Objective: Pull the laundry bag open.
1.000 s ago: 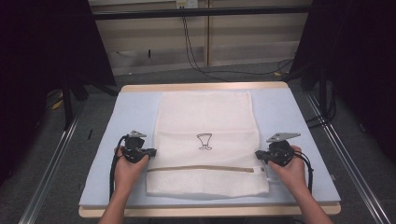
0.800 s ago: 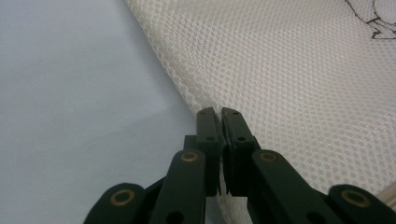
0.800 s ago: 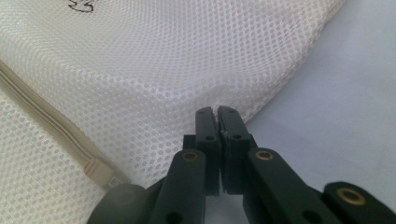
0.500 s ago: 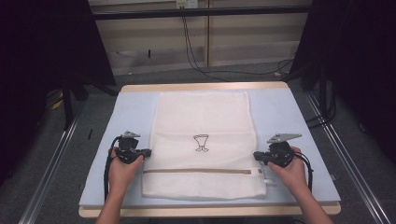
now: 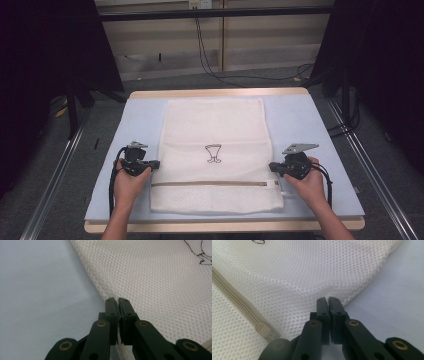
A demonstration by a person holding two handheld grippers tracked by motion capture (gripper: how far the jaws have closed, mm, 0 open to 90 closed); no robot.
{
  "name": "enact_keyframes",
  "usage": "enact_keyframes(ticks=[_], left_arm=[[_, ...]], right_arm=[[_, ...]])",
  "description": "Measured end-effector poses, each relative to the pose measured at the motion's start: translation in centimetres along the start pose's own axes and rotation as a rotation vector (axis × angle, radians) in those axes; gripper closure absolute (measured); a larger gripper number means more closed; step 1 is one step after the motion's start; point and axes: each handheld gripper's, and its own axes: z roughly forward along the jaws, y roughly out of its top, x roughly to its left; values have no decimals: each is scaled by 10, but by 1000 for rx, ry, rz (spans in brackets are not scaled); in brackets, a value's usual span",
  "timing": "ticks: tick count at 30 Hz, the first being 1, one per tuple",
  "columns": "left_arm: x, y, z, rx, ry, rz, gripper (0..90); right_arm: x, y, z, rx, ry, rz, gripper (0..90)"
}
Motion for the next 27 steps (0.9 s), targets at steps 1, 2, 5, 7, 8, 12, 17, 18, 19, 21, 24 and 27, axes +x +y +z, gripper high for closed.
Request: enact_keyframes(ticks=[1,2,5,7,8,12,17,18,19,21,24,27], left_arm=[[0,0,0,-1,2,-1,869],[0,0,0,-2,2,-3,869],[1,-1,1,-2,-2,-5,868],[1,-1,1,0,1,-3,868],[1,-1,0,2,3,-4,868],[1,-1,0,0,5,-13,868],[-2,2,-4,-8,21,3,824],[-3,3,-5,-11,25,6,804],[-3,4,-7,-14,26,14,771],[-5,7,-8,-33,8,13,685],[-11,11,-9,-50,-7,20,607],[-16,15,-10,-53,-5,43,547]], right_arm=[[0,0,0,0,1,1,881],[0,0,0,0,1,1,881],[0,0,0,-2,-1,-7,880],[1,0,0,-2,-6,-3,879],[0,-1,0,-5,-4,-11,879],[0,-1,1,-12,5,-16,879],[2,-1,0,-14,0,-1,833],[2,-2,-1,-24,1,-9,811],[2,-2,-2,-31,1,-7,770],[2,-3,-6,-50,14,14,724],[2,-4,-9,-71,17,12,693],[4,-5,-11,-75,20,-2,689]])
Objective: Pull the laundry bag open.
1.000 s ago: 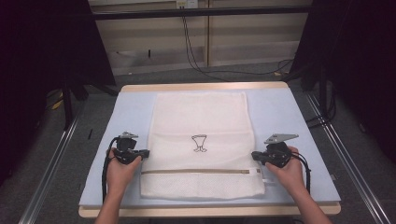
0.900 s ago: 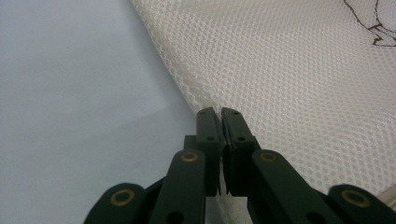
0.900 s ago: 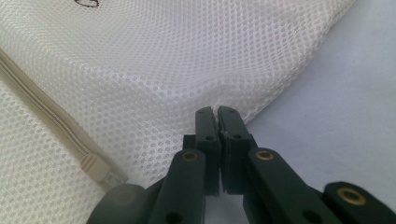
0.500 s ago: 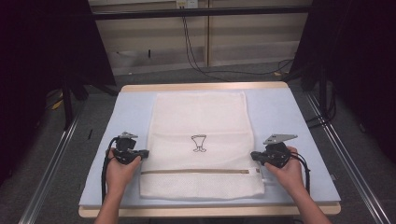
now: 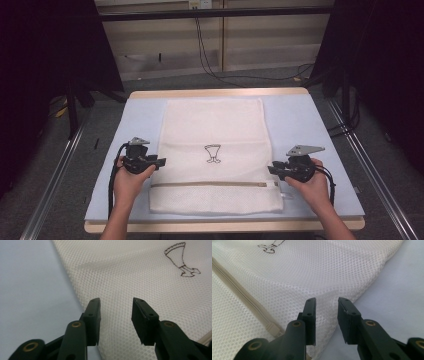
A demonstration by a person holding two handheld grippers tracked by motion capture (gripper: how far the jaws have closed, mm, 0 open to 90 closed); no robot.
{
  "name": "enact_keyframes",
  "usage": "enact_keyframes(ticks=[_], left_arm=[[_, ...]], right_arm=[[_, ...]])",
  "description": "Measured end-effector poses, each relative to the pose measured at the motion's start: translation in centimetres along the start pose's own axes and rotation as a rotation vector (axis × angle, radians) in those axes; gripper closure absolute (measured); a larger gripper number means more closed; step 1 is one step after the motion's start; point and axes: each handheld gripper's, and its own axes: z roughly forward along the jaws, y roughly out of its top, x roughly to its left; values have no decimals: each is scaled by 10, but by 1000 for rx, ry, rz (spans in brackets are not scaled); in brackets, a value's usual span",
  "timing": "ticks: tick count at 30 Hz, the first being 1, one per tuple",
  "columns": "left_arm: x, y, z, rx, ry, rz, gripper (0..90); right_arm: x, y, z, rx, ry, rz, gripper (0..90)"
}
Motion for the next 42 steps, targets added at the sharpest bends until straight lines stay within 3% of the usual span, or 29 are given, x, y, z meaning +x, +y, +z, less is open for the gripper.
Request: enact_keyframes(ticks=[4,9,13,14,17,19,27,35,42], left_arm=[[-10,5,1,-21,-44,0,493],[-23,13,3,-15,-90,60,414],[-37,18,9,-42,-128,109,365],[-40,20,10,-50,-158,129,364],[-49,24,14,-49,-193,123,355],[-56,26,18,-42,-192,149,353],[-86,32,31,-34,-343,104,371],[-117,36,41,12,-429,67,491],[-147,40,53,81,-496,37,592]], right_arm=[[4,0,-4,-22,-1,-24,712],[6,-2,-9,-38,8,-61,801],[9,-5,-12,-54,9,-70,860],[9,-5,-13,-56,8,-73,867],[10,-7,-15,-63,8,-83,895],[11,-9,-17,-55,11,-84,900],[17,-14,-19,-52,29,-99,900],[19,-17,-20,-45,35,-86,900],[25,-19,-14,3,52,-119,900]])
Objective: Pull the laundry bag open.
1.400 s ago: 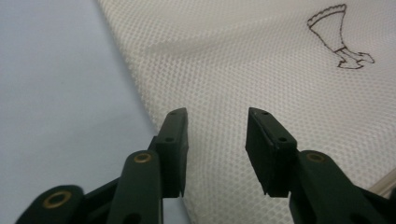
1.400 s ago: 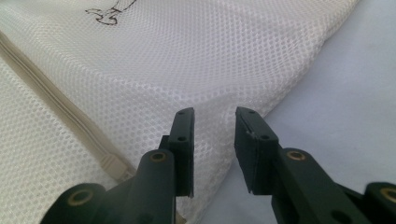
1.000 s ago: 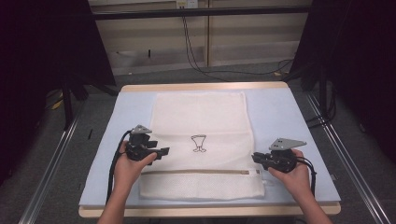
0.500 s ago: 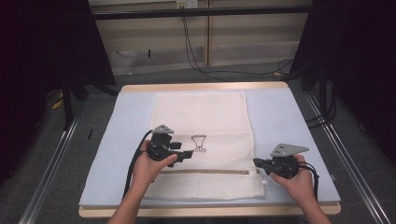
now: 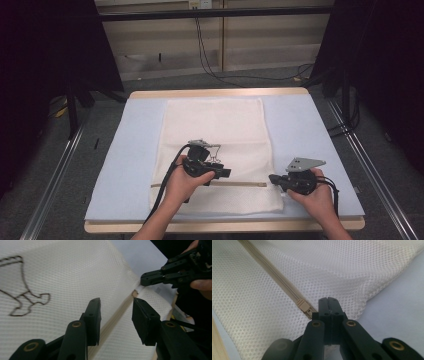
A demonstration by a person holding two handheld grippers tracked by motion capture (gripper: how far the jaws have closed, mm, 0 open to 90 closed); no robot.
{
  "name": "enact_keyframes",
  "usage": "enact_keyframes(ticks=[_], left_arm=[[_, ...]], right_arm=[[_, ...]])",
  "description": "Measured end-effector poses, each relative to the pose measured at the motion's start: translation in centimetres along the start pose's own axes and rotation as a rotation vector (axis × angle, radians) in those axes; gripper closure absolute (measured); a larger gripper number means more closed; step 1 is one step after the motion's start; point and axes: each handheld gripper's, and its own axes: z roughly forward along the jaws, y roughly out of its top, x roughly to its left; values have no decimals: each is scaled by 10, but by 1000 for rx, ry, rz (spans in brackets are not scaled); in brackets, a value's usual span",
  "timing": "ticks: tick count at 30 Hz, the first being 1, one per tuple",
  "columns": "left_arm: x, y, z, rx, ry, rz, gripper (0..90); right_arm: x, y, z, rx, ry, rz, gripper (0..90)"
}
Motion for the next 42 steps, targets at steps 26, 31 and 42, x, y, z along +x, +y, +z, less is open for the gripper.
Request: enact_keyframes(ticks=[26,31,42], left_arm=[[-31,6,77,103,-41,-118,706],[-29,7,83,150,-25,-134,710],[-31,9,94,152,-26,-196,720]], right_arm=[[2,-8,7,31,4,16,900],[2,-9,7,30,2,24,900],[1,-9,7,23,4,29,900]])
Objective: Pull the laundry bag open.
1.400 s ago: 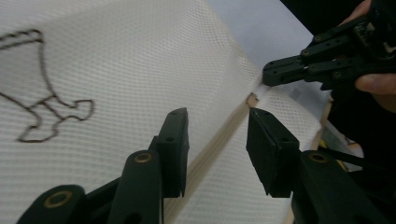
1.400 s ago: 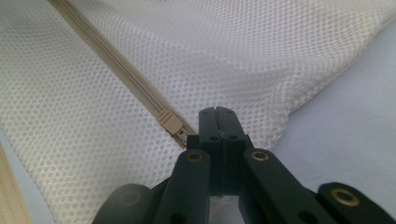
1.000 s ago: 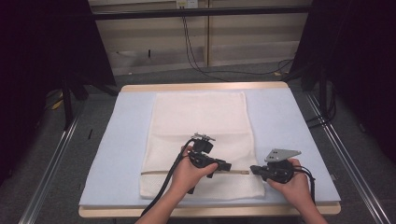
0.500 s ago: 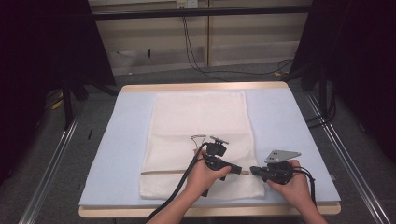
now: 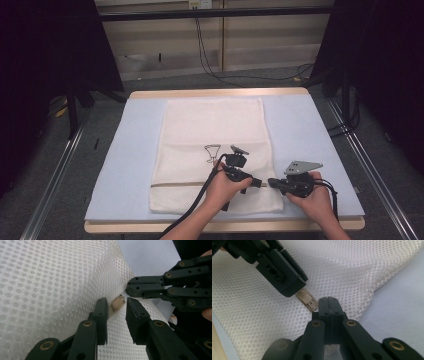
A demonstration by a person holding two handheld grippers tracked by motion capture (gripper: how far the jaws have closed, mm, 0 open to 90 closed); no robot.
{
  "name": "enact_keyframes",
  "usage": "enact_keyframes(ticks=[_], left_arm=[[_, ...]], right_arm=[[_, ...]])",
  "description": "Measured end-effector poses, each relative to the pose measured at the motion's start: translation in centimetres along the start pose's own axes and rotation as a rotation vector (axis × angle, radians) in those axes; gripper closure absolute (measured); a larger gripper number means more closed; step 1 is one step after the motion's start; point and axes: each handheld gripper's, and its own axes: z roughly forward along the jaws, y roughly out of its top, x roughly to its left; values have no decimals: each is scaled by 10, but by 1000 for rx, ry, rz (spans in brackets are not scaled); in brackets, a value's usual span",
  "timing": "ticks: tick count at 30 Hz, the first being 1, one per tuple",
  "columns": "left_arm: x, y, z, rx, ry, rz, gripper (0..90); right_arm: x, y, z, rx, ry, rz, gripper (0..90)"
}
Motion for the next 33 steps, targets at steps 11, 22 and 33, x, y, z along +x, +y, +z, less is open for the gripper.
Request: enact_keyframes(ticks=[11,22,33], left_arm=[[-5,4,16,2,-20,-24,780],[-5,5,18,1,-29,-58,873],[10,2,-5,18,-38,-95,874]], right_arm=[[0,0,0,-4,1,6,900],[0,0,0,1,2,10,900],[-1,-1,0,-2,3,4,900]])
